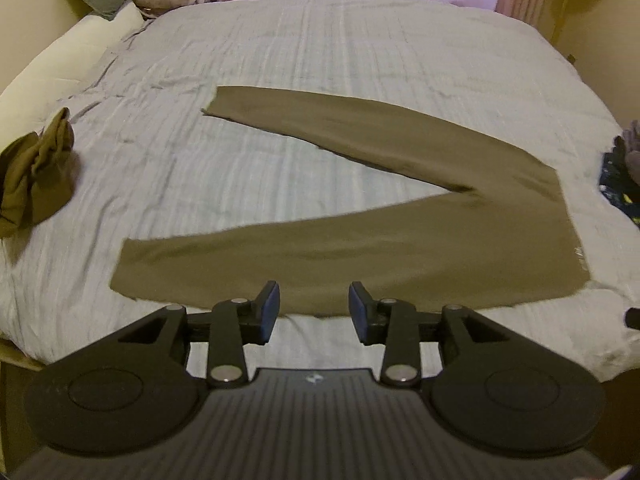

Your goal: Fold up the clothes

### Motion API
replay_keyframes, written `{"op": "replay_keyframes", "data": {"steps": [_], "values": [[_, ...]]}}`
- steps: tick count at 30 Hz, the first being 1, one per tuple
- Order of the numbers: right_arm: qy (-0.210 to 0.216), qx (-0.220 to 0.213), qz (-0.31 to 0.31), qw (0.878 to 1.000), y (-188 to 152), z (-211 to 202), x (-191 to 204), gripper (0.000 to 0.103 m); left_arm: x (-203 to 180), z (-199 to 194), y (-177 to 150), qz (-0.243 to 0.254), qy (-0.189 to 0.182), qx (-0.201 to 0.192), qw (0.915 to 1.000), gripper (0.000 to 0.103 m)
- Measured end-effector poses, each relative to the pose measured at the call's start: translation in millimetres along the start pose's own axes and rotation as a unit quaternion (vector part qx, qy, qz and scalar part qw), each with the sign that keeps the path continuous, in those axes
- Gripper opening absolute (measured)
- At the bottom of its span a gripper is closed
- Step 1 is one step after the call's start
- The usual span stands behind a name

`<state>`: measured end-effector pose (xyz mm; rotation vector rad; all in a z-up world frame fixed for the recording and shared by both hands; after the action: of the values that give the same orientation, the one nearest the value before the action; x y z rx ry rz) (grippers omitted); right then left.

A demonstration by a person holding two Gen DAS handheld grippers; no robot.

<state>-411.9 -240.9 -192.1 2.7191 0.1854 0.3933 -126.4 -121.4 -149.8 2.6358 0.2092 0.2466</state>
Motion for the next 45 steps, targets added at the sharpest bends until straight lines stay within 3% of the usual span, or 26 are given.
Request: {"op": "replay_keyframes", "data": {"steps": [8, 26, 45], "values": [[0.013, 0.007, -0.042, 0.999, -9, -20, -32, 0.076, -40, -43, -27, -0.022, 0.035, -0.004, 0.9991, 0.043], [0.042, 0.057, -0.099, 0.993, -39, -18, -30, 0.076, -41, -78, -79, -0.062, 0.079, 0.023, 0.9946, 0.048], [0.036, 0.059, -0.096, 0.993, -38, -22, -49, 0.076, -70, -79, -71, -0.039, 0.072, 0.02, 0.9965, 0.053]]}}
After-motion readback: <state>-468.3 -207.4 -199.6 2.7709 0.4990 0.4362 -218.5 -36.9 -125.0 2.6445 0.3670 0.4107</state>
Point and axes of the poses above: each gripper's, at about its wrist camera, not at the fingertips, and z roughly the way its jaws point, x to its left, y to its top, the point moved 3 cm from there along z, roughly the way its jaws point, and after that the axes turned 13 degrees about z, right-handed, at the moved point
